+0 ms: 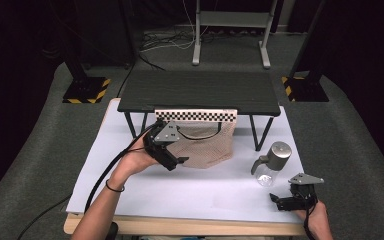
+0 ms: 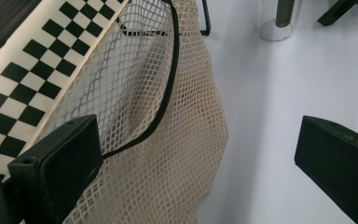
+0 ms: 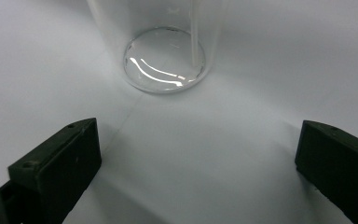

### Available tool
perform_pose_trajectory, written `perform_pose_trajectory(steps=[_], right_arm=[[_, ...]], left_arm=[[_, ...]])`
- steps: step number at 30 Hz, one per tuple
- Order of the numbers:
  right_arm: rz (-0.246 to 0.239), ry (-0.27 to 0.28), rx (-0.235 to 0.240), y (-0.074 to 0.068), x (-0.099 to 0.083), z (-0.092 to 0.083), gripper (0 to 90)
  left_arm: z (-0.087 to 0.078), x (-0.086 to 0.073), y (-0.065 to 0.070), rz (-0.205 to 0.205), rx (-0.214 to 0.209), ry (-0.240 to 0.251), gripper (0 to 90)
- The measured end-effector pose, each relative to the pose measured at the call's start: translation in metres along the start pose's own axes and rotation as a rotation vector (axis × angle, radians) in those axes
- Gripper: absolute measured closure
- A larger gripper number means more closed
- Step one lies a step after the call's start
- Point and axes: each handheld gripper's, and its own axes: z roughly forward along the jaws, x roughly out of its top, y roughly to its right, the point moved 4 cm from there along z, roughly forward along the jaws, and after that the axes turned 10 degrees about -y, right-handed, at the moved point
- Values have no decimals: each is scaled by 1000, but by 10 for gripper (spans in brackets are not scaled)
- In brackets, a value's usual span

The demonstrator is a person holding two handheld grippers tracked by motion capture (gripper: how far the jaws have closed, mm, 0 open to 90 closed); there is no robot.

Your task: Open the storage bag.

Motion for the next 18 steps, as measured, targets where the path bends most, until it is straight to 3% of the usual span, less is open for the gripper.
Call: perform_pose_trajectory(steps=[8,18], right_arm=[[-2,-1,1,0,0,0,0],[-1,-1,1,0,0,0,0]], left_arm=[[5,6,-1,19,-33,6,2],[10,8,-7,23,-21,24,2]])
